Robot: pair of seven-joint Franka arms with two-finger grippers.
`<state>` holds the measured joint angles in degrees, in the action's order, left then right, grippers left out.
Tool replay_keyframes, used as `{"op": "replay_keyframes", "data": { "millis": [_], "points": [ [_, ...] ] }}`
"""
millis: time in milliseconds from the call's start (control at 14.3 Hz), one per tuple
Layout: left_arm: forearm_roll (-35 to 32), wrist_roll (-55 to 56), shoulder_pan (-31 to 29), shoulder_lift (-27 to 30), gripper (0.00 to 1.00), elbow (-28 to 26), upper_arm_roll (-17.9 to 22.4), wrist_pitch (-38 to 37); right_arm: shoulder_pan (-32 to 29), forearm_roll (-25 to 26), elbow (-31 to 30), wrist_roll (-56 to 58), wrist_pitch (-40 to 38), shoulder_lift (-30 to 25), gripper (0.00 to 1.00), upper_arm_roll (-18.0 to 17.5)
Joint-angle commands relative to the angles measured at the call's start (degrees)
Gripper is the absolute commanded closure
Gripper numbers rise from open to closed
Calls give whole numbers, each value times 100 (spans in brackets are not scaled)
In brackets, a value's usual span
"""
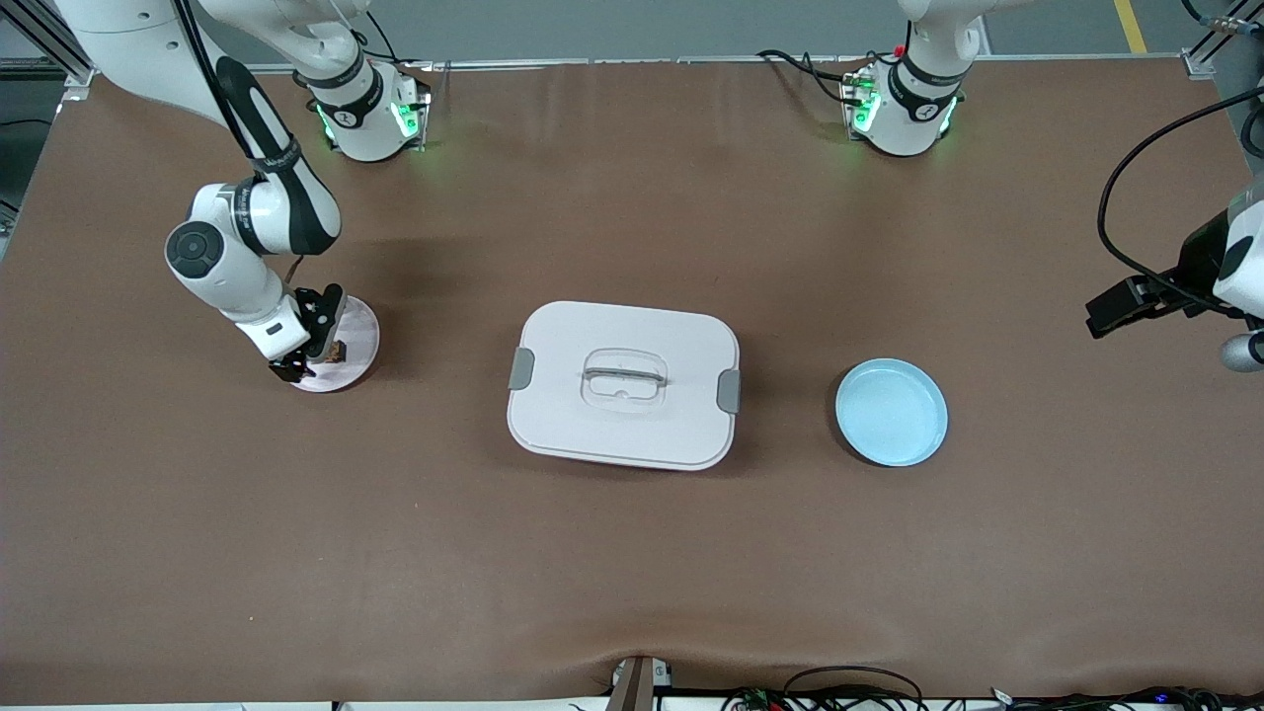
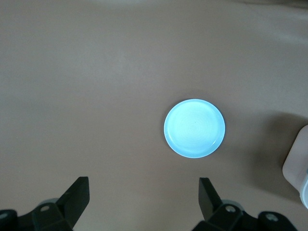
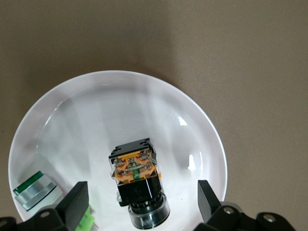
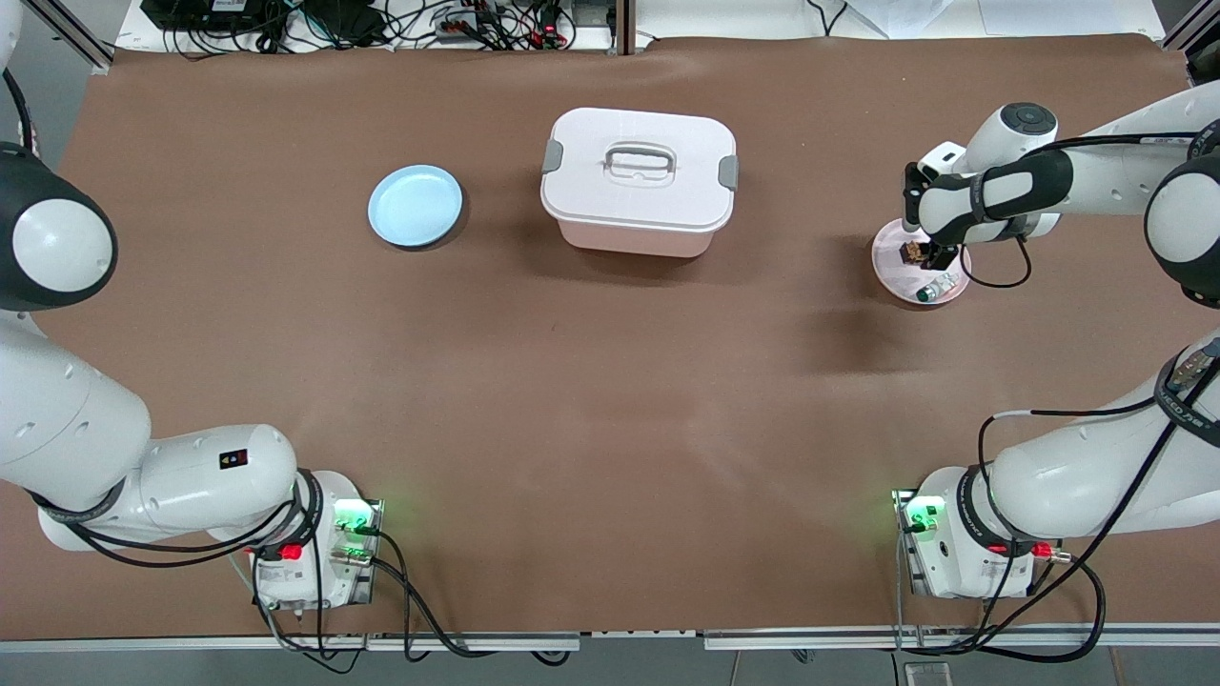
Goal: Transfer orange switch to right arm and place
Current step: 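Lower the switch onto the pink plate and open the right gripper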
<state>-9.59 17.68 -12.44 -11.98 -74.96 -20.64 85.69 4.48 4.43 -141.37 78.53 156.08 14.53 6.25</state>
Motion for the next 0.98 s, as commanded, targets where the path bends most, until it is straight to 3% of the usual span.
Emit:
{"op": "replay_keyframes", "data": {
  "millis": [0,140,419,698,907],
  "points": [
    [28,-299,-57,239,0,-80,15,-131,-9,14,328,-153,-777,-248,0,-89],
    [89,-414,75,328,0,-89,208,-262,-17,14,714,-215,-1393,-275,0,-89],
    [800,-729,1137,801,0,-334,1639,-395,-44,14,1356,-1020,-2334,-284,0,-80],
    [854,-1179,1560,1197,0,-703,2142,-369,-52,14,1822,-2690,-3336,-222,0,-88],
    [854,-1188,1692,1330,0,-818,2222,-351,-61,5,2191,-4096,-3926,-178,0,-89]
  ]
}}
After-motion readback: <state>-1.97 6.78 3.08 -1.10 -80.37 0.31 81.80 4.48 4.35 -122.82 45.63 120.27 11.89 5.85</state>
